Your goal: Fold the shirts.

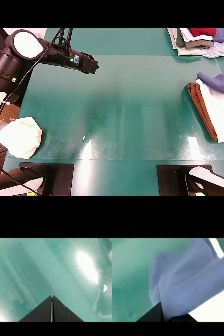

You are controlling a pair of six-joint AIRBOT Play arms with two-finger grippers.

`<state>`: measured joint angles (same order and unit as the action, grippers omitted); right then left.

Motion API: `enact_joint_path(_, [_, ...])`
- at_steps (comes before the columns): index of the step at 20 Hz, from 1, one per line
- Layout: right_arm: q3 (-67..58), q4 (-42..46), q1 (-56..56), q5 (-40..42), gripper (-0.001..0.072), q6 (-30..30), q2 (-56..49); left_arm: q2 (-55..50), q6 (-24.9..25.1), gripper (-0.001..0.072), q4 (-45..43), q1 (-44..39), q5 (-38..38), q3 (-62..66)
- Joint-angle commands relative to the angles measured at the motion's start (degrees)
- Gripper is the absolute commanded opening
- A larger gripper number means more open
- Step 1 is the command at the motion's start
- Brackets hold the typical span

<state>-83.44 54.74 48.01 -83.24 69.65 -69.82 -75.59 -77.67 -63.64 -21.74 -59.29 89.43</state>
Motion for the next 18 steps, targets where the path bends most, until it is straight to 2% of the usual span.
enact_joint_path(1, [8.83, 11.63, 4.57, -2.36, 0.0028, 1.55, 3.87, 0.02, 0.09, 0.0026, 0.0, -0.04, -0.37, 0.02])
enact_joint_path(2, [10.67, 12.79, 5.44, -2.27, 0.0055, 1.64, 4.59, 0.0, 0.11, 0.0026, 0.0, -0.04, -0.42, 0.02])
enact_joint_path(3, [12.24, 14.27, 6.34, -2.32, 0.0138, 1.97, 5.16, 0.02, 0.11, 0.0026, 0.0, -0.04, -0.55, 0.02])
enact_joint_path(4, [13.27, 14.93, 7.02, -2.51, 0.0185, 2.01, 5.51, 0.02, 0.11, 0.0026, -0.02, -0.04, -0.81, 0.02])
enact_joint_path(6, [13.66, 15.82, 8.44, -3.8, 0.0417, 2.16, 5.6, 0.02, 0.11, 0.0026, 0.0, -0.04, -1.29, 0.02])
enact_joint_path(7, [13.22, 15.85, 9.4, -4.5, 0.0463, 2.6, 5.6, 0.02, 0.11, 0.0026, -0.02, -0.04, -1.4, 0.02])
enact_joint_path(8, [12.46, 15.8, 10.27, -5.05, 0.0463, 4.02, 5.57, 0.02, 0.11, 0.0026, -0.02, -0.04, -1.44, 0.02])
enact_joint_path(10, [10.4, 15.45, 11.21, -6.01, 0.0528, 6.6, 5.57, 0.02, 0.11, 0.0026, -0.02, -0.04, -1.4, 0.02])
enact_joint_path(11, [9.29, 14.12, 11.08, -6.45, 0.0528, 8.55, 5.57, 0.02, 0.11, 0.0026, 0.0, -0.04, -1.4, 0.02])
enact_joint_path(15, [7.63, -2.67, 4.61, -8.17, 0.0527, 10.51, 5.62, 0.02, 0.11, 0.0026, -0.22, -0.04, -0.24, 0.02])
enact_joint_path(18, [7.65, -7.93, -6.43, -8.72, 0.0518, 10.47, 5.62, 0.04, 0.07, 0.0026, -0.44, 0.0, -1.27, 0.04])
